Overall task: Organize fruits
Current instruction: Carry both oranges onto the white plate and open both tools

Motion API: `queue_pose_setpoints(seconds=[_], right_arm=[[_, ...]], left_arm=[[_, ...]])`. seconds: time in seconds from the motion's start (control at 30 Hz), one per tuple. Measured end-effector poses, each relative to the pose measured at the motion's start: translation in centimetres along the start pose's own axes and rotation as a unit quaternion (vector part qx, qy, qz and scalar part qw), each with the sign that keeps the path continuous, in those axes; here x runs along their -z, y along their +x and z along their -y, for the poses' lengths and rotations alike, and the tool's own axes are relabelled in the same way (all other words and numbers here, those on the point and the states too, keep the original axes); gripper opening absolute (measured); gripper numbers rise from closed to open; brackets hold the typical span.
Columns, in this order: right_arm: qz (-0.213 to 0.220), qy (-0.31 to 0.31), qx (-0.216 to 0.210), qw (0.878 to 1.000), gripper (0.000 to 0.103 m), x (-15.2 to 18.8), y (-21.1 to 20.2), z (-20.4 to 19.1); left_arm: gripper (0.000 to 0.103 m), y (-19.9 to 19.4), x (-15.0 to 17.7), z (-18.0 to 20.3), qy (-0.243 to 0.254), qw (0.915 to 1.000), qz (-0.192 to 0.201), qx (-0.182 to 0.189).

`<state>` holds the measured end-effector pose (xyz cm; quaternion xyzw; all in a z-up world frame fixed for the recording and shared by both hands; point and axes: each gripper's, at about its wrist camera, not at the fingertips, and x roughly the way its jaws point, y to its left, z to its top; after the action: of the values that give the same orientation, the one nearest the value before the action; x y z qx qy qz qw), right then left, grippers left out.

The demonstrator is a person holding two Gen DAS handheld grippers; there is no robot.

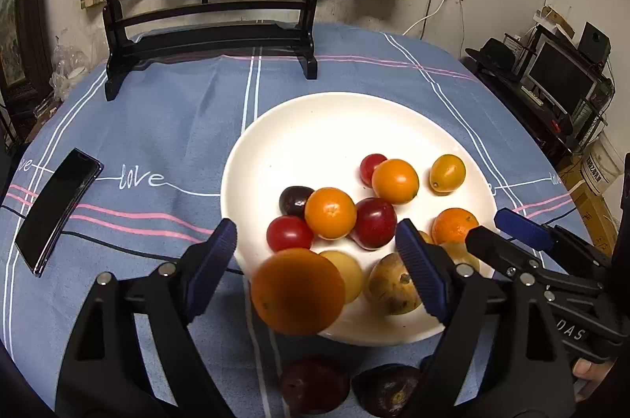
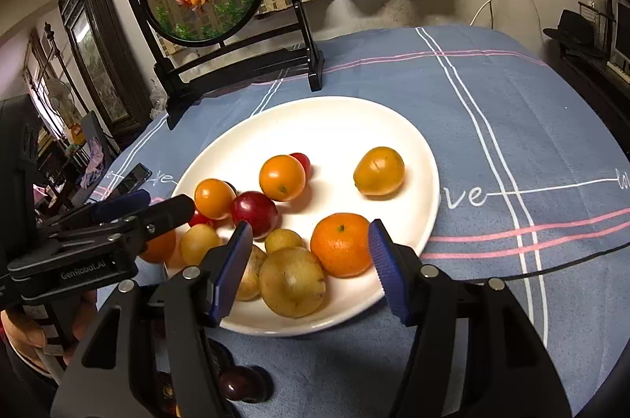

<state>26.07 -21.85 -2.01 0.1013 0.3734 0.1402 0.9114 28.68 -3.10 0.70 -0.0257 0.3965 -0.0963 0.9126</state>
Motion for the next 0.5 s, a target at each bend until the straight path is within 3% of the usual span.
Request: queue_pose_setpoints(seconds=[0.2, 0.5], right_arm=[[-0.007, -0.004, 0.013, 1.000, 0.067, 0.4, 0.0, -0.3], [0.001, -0.003, 0.017, 1.000, 0.067, 0.6, -0.7, -0.1]], left_arm=[[0.089, -0.3, 0.8, 0.2, 0.019, 0.9995, 0.009, -0.025], [0.091, -0.9, 1.2, -0.4, 0.018, 0.9994, 0.012, -0.028]])
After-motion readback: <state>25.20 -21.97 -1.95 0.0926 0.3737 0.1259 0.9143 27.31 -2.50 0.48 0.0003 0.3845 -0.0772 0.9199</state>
